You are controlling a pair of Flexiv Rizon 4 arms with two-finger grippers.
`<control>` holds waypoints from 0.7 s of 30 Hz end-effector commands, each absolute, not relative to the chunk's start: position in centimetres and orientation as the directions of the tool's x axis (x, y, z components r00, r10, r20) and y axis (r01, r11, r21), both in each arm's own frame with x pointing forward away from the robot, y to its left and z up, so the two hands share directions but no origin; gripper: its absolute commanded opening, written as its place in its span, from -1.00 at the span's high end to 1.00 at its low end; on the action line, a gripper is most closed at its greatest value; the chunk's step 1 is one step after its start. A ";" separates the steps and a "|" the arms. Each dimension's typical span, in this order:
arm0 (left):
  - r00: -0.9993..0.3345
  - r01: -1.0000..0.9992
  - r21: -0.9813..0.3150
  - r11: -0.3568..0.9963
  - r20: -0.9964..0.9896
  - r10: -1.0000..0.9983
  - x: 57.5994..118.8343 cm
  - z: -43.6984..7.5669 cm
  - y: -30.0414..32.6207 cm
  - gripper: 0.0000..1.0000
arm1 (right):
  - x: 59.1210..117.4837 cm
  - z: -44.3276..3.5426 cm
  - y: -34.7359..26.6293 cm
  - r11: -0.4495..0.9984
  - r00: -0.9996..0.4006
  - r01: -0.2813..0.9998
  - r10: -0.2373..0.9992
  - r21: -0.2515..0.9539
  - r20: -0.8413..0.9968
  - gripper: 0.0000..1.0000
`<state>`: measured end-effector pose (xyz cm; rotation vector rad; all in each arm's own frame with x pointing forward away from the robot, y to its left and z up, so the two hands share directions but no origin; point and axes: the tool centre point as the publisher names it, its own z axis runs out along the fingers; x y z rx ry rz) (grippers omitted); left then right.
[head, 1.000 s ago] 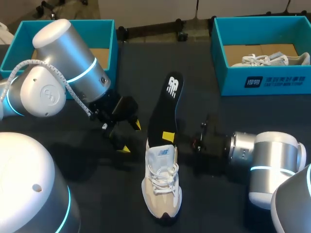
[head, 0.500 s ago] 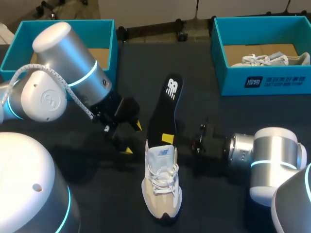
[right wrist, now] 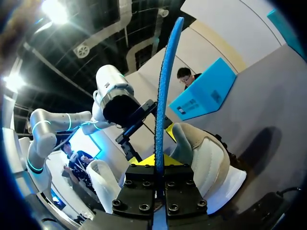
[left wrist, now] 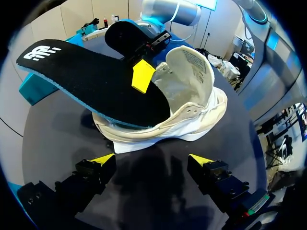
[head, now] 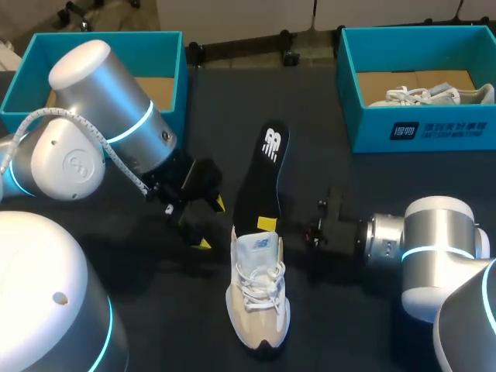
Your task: Take the shoe out of the shoebox, open the shoe tongue, remove and reinsert the insole, then place the shoe into the shoebox
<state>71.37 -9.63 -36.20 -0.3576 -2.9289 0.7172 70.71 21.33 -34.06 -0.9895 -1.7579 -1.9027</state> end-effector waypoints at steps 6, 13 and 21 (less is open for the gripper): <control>-0.967 0.202 -0.466 0.861 0.043 0.251 71.3 -36.2 -9.6 -1.00 | 70.1 -34.9 21.3 -0.144 -0.683 0.696 0.169 0.703 0.711 1.00; -0.967 0.202 -0.466 0.861 0.043 0.251 71.3 -36.2 -9.6 -1.00 | 69.7 -35.4 21.4 -0.124 -0.656 0.727 0.164 0.675 0.737 1.00; -0.967 0.202 -0.466 0.861 0.043 0.251 71.3 -36.2 -9.6 -1.00 | 69.2 -35.5 21.8 -0.060 -0.627 0.765 0.158 0.642 0.762 1.00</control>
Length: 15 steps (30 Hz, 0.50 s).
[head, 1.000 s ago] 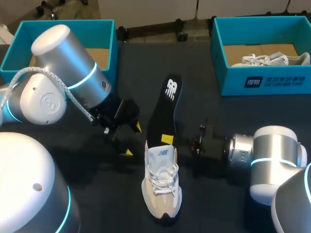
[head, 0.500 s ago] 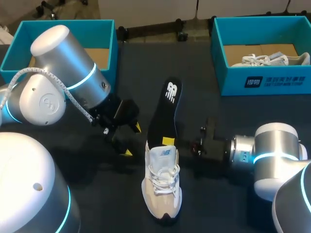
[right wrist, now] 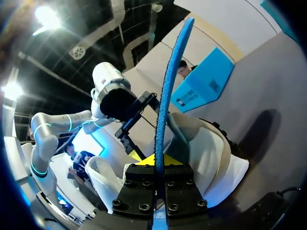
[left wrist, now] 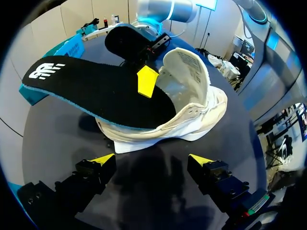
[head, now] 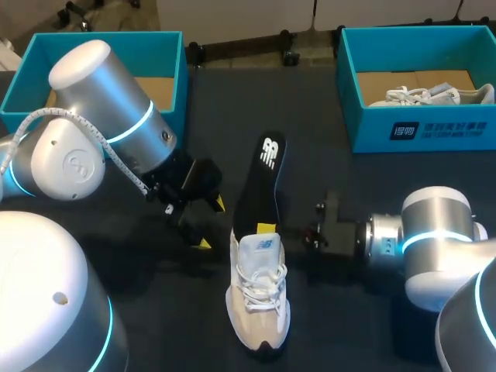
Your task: Take the shoe out of the shoebox, open the shoe tongue, remove and reinsert the insole, then place the shoe into the shoebox
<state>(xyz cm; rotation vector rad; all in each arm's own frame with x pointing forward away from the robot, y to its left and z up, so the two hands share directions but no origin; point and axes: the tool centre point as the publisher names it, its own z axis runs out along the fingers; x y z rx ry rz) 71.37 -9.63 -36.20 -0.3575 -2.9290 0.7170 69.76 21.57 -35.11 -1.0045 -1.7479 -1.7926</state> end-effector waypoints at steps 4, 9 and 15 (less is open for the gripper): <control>-0.967 0.202 -0.466 0.861 0.043 0.251 71.3 -36.2 -9.6 -1.00 | 69.1 -35.6 21.9 -0.012 -0.613 0.783 0.155 0.622 0.775 1.00; -0.967 0.202 -0.466 0.861 0.043 0.251 71.3 -36.2 -9.6 -1.00 | 69.0 -36.1 22.0 0.011 -0.601 0.795 0.149 0.607 0.785 1.00; -0.967 0.202 -0.466 0.861 0.043 0.251 71.3 -36.2 -9.6 -1.00 | 69.1 -36.3 22.1 0.044 -0.605 0.795 0.136 0.605 0.784 1.00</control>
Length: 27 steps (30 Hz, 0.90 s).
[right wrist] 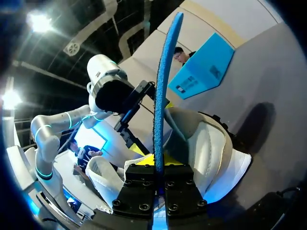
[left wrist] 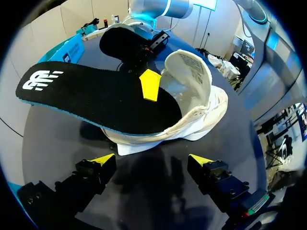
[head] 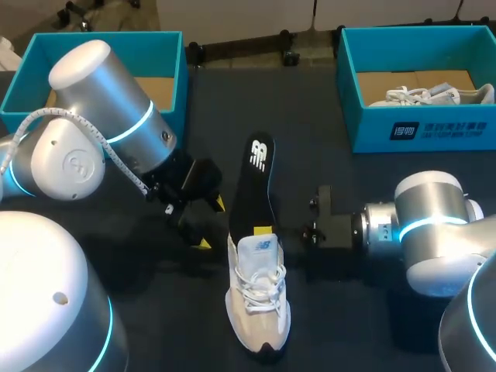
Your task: Take the shoe out of the shoebox, open the shoe tongue, remove and reinsert the insole, then place the shoe into the shoebox
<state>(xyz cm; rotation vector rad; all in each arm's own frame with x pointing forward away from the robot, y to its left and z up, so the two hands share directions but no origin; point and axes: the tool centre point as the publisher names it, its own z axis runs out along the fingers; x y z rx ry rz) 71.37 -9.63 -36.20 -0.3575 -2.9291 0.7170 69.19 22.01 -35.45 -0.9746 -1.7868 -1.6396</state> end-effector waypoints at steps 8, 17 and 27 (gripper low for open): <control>-0.967 0.202 -0.466 0.861 0.043 0.251 71.3 -36.2 -9.6 -1.00 | 69.3 -35.6 22.2 0.039 -0.617 0.785 0.131 0.618 0.776 1.00; -0.967 0.202 -0.466 0.861 0.043 0.251 71.3 -36.2 -9.6 -1.00 | 69.5 -34.8 22.4 0.052 -0.634 0.772 0.132 0.634 0.762 1.00; -0.967 0.202 -0.466 0.861 0.043 0.251 71.3 -36.2 -9.6 -1.00 | 69.7 -34.3 22.3 0.059 -0.649 0.759 0.133 0.648 0.749 0.51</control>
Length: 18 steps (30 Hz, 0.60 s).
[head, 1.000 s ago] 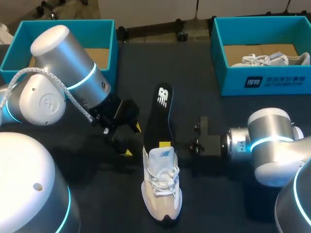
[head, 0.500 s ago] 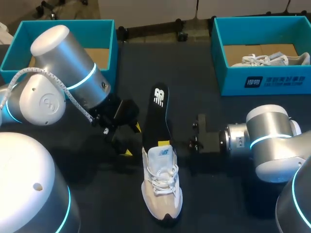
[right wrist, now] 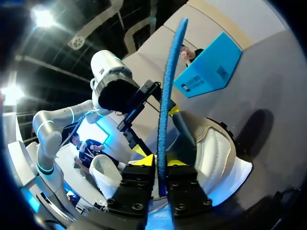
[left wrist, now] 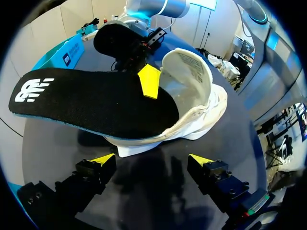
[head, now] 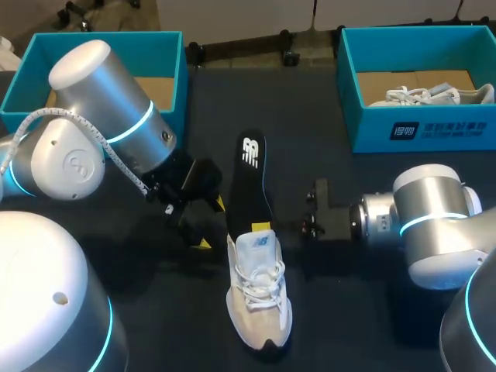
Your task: Take the shoe out of the shoebox, open the shoe tongue, remove and reinsert the insole, then place the shoe into the shoebox
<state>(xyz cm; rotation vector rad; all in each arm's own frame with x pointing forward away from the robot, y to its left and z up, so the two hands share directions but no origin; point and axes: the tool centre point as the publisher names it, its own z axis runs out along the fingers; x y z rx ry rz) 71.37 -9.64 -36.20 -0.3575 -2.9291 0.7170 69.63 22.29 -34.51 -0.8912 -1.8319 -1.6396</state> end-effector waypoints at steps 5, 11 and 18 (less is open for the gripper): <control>-0.967 0.202 -0.466 0.861 0.043 0.251 71.3 -36.2 -9.6 -1.00 | 69.6 -34.2 22.3 0.065 -0.665 0.746 0.126 0.663 0.736 0.55; -0.967 0.202 -0.466 0.861 0.043 0.251 71.3 -36.2 -9.6 -1.00 | 69.4 -33.7 22.3 0.066 -0.690 0.723 0.122 0.688 0.713 0.55; -0.967 0.202 -0.466 0.861 0.043 0.251 71.3 -36.2 -9.6 -1.00 | 69.6 -32.9 22.5 0.082 -0.710 0.704 0.122 0.706 0.694 0.40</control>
